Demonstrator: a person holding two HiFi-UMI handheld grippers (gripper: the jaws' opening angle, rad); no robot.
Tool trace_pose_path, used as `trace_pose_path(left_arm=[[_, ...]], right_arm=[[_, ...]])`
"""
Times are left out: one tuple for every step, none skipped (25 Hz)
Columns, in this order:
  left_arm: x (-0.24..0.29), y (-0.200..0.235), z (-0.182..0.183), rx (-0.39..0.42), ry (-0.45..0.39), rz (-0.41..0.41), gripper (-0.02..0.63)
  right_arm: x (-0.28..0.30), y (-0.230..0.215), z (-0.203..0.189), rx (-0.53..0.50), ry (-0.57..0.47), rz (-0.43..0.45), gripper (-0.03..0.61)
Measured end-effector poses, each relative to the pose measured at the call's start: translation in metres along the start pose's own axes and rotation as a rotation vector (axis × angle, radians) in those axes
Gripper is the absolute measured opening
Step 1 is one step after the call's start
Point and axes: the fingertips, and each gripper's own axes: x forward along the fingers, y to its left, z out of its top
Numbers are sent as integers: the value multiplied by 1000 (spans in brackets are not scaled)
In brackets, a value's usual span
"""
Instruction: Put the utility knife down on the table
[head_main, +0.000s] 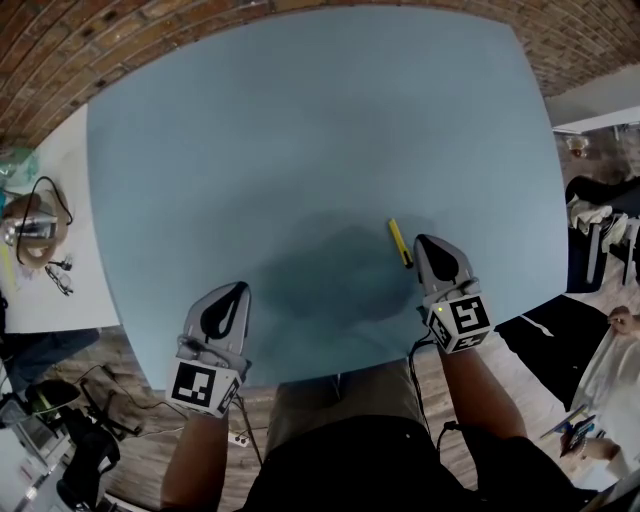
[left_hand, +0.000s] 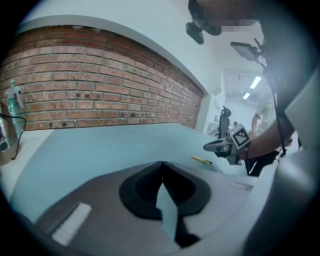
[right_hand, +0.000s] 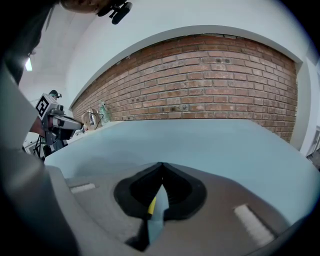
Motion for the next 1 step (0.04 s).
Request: trace_pose_path(left_arm=[[-2,0,0,1,0,0,2]], right_arm=[[-1,1,-1,0,0,-2,2]])
